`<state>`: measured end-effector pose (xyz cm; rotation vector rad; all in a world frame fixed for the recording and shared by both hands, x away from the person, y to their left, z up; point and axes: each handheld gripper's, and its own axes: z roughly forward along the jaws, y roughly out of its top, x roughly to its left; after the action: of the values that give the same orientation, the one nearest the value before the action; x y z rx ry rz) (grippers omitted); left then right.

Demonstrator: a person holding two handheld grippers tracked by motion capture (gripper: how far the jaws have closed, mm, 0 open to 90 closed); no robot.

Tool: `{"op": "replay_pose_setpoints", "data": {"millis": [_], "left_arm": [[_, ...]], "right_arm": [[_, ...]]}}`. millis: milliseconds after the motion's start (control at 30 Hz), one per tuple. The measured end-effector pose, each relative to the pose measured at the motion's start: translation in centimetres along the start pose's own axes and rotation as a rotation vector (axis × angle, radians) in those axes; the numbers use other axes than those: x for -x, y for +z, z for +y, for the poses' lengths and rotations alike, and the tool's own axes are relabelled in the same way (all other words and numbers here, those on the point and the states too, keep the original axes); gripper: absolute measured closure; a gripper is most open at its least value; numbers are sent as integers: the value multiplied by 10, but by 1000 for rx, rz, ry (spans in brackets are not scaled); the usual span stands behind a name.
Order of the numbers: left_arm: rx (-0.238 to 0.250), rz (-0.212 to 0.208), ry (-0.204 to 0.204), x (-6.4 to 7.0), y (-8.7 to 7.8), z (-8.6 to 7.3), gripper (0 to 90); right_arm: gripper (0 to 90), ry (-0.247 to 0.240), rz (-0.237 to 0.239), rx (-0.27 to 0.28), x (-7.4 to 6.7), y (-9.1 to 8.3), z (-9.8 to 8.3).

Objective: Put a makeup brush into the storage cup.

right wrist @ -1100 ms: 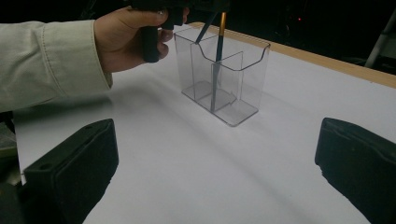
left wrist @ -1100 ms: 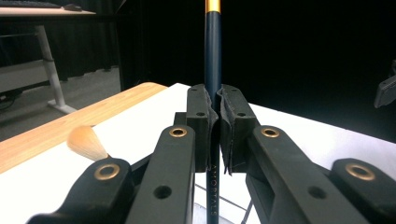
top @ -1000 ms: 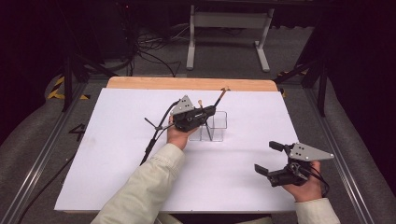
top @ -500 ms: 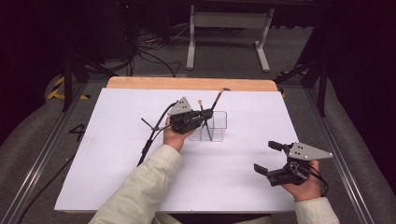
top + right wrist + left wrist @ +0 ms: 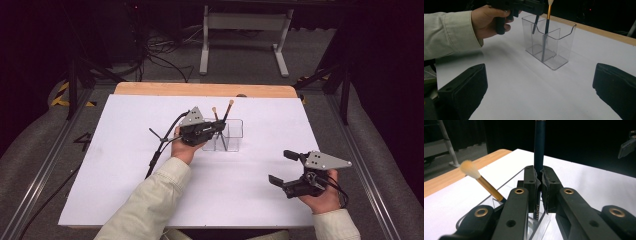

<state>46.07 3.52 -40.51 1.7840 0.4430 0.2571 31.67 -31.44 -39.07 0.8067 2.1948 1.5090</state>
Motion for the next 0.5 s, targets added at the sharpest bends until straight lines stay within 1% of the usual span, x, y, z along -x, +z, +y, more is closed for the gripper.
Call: {"op": "replay_pose_setpoints", "data": {"millis": [33, 67, 133, 167, 267, 300, 367, 500], "left_arm": [[-4, 0, 2, -1, 0, 0, 832], [-8, -6, -7, -1, 0, -1, 832], [-20, 0, -3, -1, 0, -1, 832], [-23, -1, -14, 0, 0, -2, 832], [-38, 1, -12, -1, 1, -3, 832], [-46, -5, -13, -1, 1, -3, 832], [-55, -1, 1, -2, 2, -3, 831], [-61, -1, -3, -2, 1, -4, 831]], "right_arm": [[2, 1, 1, -1, 0, 0, 0], [2, 2, 2, -2, 0, 0, 0], [2, 3, 1, -2, 0, 0, 0], [2, 2, 3, -3, 0, 0, 0], [2, 3, 5, -6, 0, 1, -1], [2, 3, 6, -6, 0, 1, -1], [2, 2, 7, -8, 0, 1, -1], [2, 3, 7, -10, -1, 1, -1]]}}
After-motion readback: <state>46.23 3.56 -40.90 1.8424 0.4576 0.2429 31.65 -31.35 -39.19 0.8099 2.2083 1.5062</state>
